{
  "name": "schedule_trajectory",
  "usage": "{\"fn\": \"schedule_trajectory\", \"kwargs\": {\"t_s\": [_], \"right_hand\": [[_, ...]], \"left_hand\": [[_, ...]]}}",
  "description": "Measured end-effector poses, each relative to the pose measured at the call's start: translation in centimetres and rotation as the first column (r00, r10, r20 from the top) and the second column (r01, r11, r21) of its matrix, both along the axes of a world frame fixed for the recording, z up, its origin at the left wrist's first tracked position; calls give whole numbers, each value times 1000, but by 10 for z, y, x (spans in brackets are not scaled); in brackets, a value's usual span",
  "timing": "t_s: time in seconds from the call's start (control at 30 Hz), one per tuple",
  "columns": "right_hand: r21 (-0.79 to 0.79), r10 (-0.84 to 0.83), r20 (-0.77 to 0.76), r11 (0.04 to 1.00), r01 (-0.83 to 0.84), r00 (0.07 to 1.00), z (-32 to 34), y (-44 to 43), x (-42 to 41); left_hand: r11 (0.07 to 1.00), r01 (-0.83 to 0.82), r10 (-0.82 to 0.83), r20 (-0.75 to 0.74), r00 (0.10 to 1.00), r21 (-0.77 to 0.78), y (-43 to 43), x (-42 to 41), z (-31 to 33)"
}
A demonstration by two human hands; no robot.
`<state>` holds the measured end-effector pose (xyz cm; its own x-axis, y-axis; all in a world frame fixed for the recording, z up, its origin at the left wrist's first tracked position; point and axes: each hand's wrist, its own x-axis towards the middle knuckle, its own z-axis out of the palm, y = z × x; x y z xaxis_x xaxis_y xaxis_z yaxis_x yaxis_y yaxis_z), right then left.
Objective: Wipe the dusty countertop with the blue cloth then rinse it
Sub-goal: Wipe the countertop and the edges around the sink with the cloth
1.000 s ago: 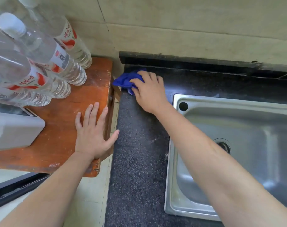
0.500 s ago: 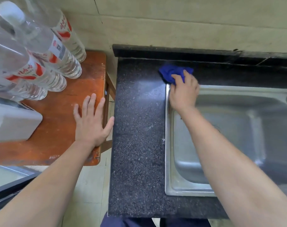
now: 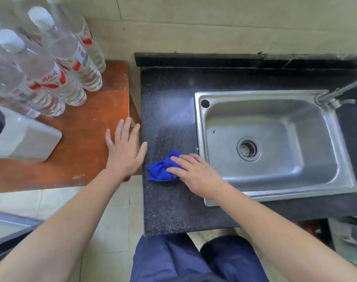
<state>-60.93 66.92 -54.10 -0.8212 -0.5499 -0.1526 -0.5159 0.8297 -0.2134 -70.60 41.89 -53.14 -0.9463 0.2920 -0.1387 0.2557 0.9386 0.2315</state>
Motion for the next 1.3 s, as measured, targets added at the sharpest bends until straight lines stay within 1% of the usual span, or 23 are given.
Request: {"fn": "schedule_trajectory", "kwargs": {"t_s": [0.1,0.17,0.23,0.3,0.37,0.47,0.53,0.63,0.7,0.77,0.87,0.93,0.97,1.03,1.1,1.17,1.23,1.3], "right_hand": [[66,-233,-57,969,237,971,9,17,-61],[132,-319,-59,937,324,946,15,16,-99],[146,-379,-65,912,384,923,17,7,-123],[110,-447,-55,886,450,893,14,-4,-120],[94,-480,-55,870,484,875,11,-11,-89],[-18,-441,-73,897,441,894,7,-11,-4],[-82,-363,-63,930,358,930,0,-5,52],[-123,-277,-35,955,271,960,-7,3,87],[-95,-210,-31,974,206,977,-7,11,75],[-67,-213,-11,975,212,977,-7,13,46],[-74,-356,12,931,356,934,-4,2,-15],[-32,-437,32,898,438,899,0,-17,-53],[-18,-467,32,884,468,884,2,-29,-66],[-20,-527,45,849,528,849,2,-53,-75],[-45,-539,57,840,541,840,-3,-74,-59],[-115,-470,66,873,474,880,-2,-86,-18],[-188,-329,62,923,335,942,-2,-86,39],[-189,-194,61,961,202,979,-1,-76,90]], "left_hand": [[996,89,-88,30,996,-33,3,36,-2],[992,102,-98,62,993,-79,1,57,-3],[992,77,-69,85,994,-97,-2,72,-2],[995,39,-29,112,993,-88,-6,82,0],[995,34,-20,144,989,-94,-9,89,-1],[993,36,-19,147,989,-110,-10,93,-5],[993,19,-2,141,990,-120,-8,95,-6],[994,0,16,146,989,-108,-5,93,-1],[997,-16,27,144,989,-79,-5,92,3],[998,-53,55,130,990,-19,-7,90,7],[973,-200,190,93,977,114,-13,88,16],[935,-309,291,121,949,172,-16,80,20],[923,-339,316,144,938,183,-19,76,21],[928,-329,301,168,939,177,-24,71,20],[938,-305,278,166,946,167,-28,69,17],[927,-321,295,153,943,193,-27,69,17],[903,-361,336,140,931,233,-21,70,18],[898,-375,348,146,926,232,-12,73,20]]}}
